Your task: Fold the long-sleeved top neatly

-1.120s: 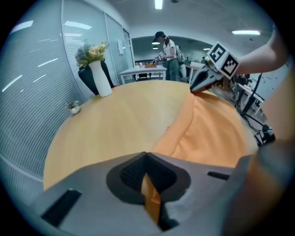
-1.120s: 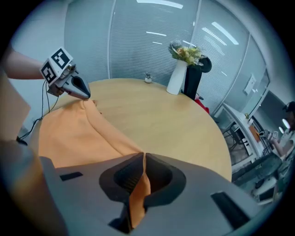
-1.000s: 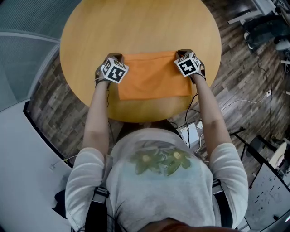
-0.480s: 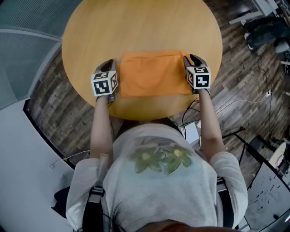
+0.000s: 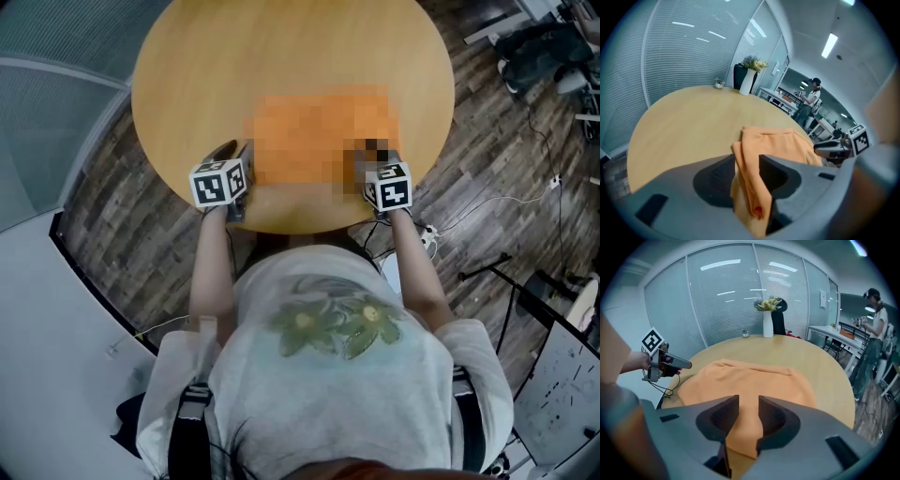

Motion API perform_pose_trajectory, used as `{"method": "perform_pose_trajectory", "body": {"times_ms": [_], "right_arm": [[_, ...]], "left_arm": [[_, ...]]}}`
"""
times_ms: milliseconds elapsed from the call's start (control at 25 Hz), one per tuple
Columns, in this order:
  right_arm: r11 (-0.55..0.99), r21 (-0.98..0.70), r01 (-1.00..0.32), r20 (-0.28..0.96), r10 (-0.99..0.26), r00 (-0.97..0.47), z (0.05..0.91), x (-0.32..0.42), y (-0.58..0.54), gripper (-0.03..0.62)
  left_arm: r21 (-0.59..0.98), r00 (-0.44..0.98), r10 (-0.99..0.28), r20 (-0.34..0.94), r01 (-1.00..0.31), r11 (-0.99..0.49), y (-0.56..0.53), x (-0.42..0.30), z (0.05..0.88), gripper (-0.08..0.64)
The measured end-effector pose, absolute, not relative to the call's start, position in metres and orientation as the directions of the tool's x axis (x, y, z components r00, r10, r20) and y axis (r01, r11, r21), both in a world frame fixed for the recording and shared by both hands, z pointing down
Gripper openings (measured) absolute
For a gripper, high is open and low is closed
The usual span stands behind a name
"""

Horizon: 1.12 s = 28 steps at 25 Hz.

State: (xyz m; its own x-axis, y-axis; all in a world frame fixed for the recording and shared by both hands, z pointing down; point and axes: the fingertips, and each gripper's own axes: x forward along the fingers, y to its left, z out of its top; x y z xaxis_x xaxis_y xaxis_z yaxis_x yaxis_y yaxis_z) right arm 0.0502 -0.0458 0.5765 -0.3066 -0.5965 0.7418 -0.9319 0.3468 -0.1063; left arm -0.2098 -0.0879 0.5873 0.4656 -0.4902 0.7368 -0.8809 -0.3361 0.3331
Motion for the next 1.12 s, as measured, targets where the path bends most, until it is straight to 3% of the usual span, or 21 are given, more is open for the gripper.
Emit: {"method": "perform_pose_trajectory", "body": {"times_ms": [200, 480, 800, 1120], "right_arm": [[0.488, -0.060, -0.871, 0.773, -0.530, -0.350, 0.582, -0.012, -0.015, 0.185], [0.619, 0.039, -0.784, 0.787, -0.503, -0.358, 0.587, -0.098, 0.011, 0.201], [0.688, 0.083, -0.721, 0.801, -0.476, -0.361, 0.604, -0.163, 0.027, 0.207], [0.681, 0.300, -0.668, 0.803, -0.558, -0.208, 0.631, -0.192, 0.019, 0.210]], "left_arm": [[0.344, 0.503, -0.435, 0.746, -0.852, -0.395, -0.089, -0.215, 0.592, 0.141], [0.313, 0.523, -0.345, 0.779, -0.802, -0.510, -0.130, -0.218, 0.591, 0.141], [0.396, 0.538, -0.062, 0.841, -0.689, -0.607, -0.143, -0.195, 0.626, 0.168], [0.462, 0.552, 0.029, 0.833, -0.667, -0.585, -0.142, -0.186, 0.647, 0.162]]}}
